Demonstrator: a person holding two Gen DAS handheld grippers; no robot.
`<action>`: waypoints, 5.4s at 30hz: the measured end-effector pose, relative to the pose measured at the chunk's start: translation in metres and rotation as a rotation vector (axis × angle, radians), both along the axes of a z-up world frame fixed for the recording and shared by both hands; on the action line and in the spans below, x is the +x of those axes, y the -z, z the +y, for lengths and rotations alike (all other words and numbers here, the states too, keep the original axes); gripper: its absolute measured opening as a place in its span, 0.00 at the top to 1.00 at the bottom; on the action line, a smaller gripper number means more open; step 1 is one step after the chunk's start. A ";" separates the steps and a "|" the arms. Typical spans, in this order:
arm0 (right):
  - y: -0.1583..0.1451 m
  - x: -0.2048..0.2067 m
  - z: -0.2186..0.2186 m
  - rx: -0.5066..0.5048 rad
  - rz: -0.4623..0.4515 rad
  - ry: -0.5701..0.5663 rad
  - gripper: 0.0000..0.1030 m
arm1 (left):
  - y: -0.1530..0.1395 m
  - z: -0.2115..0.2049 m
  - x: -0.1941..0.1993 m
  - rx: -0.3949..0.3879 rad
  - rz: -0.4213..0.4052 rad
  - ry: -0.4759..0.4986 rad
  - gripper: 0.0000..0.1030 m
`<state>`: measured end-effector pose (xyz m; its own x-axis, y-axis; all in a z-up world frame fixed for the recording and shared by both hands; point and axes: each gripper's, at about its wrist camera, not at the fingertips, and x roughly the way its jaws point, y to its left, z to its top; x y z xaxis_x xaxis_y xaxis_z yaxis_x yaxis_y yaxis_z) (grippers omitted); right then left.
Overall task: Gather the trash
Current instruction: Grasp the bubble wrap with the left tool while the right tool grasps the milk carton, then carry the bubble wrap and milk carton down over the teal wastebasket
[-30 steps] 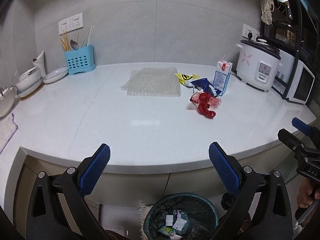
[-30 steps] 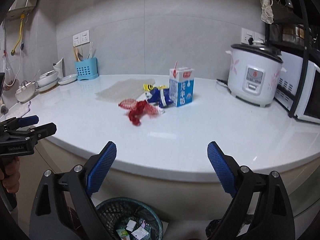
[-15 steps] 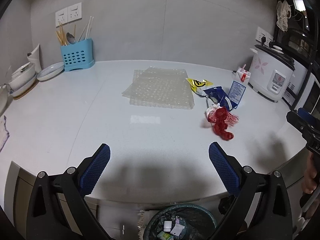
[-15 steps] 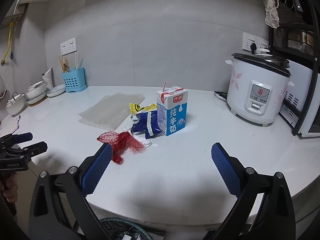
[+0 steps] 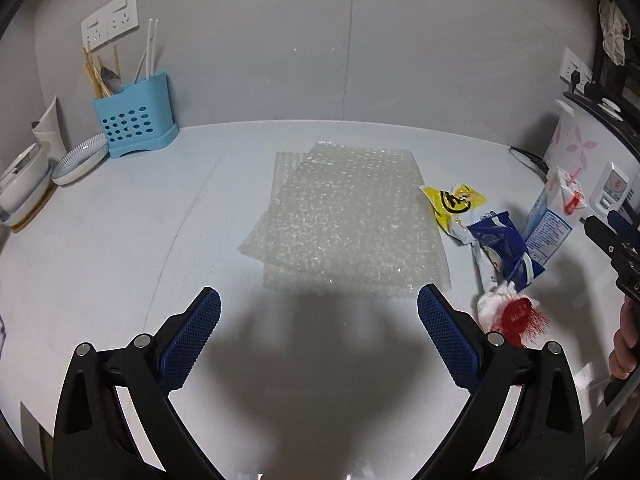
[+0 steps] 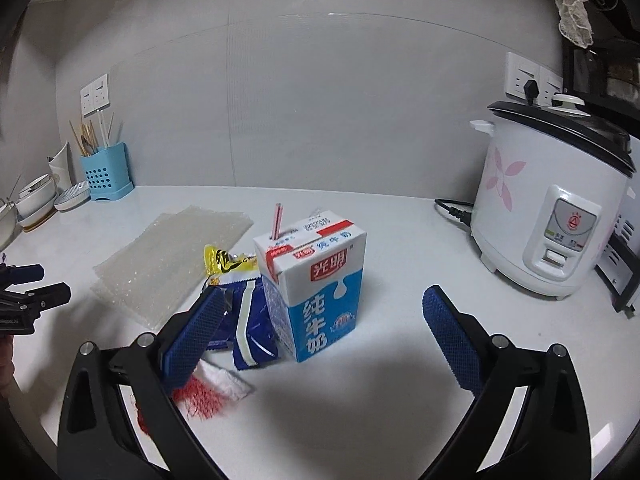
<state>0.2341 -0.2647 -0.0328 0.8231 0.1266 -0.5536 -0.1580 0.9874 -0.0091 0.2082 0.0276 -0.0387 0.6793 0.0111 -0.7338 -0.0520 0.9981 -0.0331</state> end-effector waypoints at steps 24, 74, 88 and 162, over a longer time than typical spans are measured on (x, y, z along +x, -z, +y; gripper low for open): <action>0.025 0.048 0.010 0.024 0.025 -0.067 0.20 | 0.055 -0.009 0.126 0.044 0.144 -0.033 0.37; -0.062 -0.085 0.002 0.031 -0.059 0.053 0.38 | -0.085 -0.004 -0.050 0.018 -0.133 -0.021 0.91; -0.062 -0.180 0.023 0.074 -0.075 0.002 0.38 | -0.078 -0.010 -0.156 -0.035 -0.184 0.030 0.91; 0.229 -0.323 0.076 0.029 0.399 -0.087 0.39 | 0.234 -0.050 -0.308 -0.107 0.317 0.164 0.91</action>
<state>-0.0888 -0.1891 -0.2620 0.5296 0.2065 -0.8227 -0.2263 0.9692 0.0975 -0.1002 -0.0222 -0.2724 0.4049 -0.1672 -0.8990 0.0837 0.9858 -0.1457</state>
